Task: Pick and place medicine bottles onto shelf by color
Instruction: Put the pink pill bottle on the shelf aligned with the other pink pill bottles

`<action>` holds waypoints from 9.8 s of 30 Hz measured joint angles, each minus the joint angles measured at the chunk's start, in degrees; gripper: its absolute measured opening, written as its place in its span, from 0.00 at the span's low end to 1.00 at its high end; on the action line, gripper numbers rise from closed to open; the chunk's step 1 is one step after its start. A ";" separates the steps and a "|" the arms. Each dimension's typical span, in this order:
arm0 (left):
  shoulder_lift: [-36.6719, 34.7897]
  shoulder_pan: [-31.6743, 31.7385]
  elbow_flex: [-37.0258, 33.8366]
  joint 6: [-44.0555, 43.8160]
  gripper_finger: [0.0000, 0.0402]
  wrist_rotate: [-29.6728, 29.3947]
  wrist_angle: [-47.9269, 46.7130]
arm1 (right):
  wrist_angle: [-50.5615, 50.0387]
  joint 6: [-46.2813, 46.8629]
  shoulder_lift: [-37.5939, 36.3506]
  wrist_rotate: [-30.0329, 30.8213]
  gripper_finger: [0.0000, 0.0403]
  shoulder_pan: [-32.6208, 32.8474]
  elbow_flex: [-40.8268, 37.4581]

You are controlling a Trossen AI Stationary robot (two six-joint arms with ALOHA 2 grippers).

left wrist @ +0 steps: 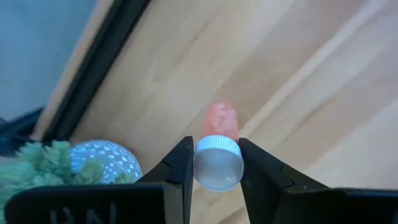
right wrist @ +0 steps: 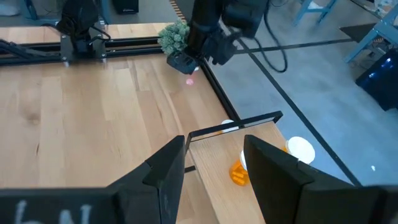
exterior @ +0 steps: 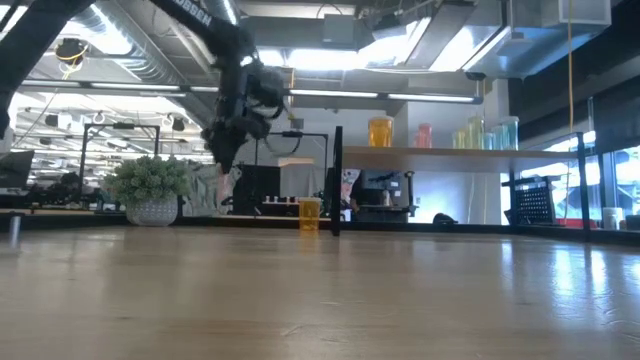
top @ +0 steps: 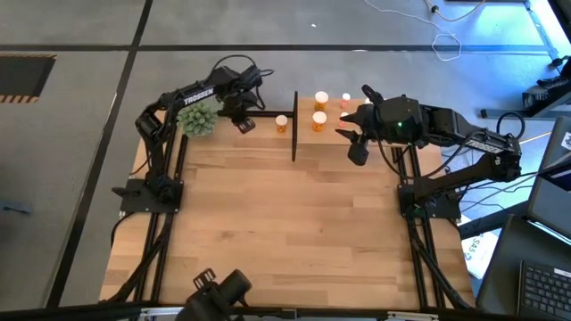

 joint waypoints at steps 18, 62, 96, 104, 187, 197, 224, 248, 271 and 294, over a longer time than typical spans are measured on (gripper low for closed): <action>-0.09 -11.56 31.37 0.02 0.22 0.26 -10.01 | -0.35 -0.21 4.59 -0.16 0.48 -4.22 -0.02; -0.09 -22.64 37.68 -0.65 0.22 0.28 -9.69 | 30.78 -16.45 28.40 -28.71 0.51 -14.97 -0.04; -0.07 -22.64 37.69 -1.68 0.22 0.35 -9.65 | 34.75 -16.19 29.03 -28.66 0.30 -15.04 -0.02; -0.06 -22.64 37.68 -1.71 0.22 0.17 -9.09 | 34.77 -16.18 29.00 -28.62 0.29 -15.06 -0.02; -8.94 -17.99 37.72 2.89 0.36 -4.77 -0.99 | 17.36 5.51 -6.56 -6.46 0.26 -14.96 -16.07; -8.93 -15.82 37.72 3.17 0.36 -4.44 1.18 | 36.91 11.49 -15.93 6.76 0.26 -5.95 -35.81; -5.97 -9.69 37.68 10.43 0.36 15.63 0.61 | 70.10 20.05 -11.40 37.33 0.26 3.91 -61.51; -5.99 -9.22 37.68 10.11 0.36 15.69 0.63 | 78.98 21.37 2.36 44.06 0.26 3.91 -61.48; -6.02 -9.22 37.68 9.99 0.36 15.67 0.63 | 79.03 22.73 6.08 44.01 0.26 1.46 -61.37; -6.05 -9.22 37.68 10.01 0.36 15.65 0.63 | 78.63 22.83 6.16 42.29 0.37 1.09 -61.53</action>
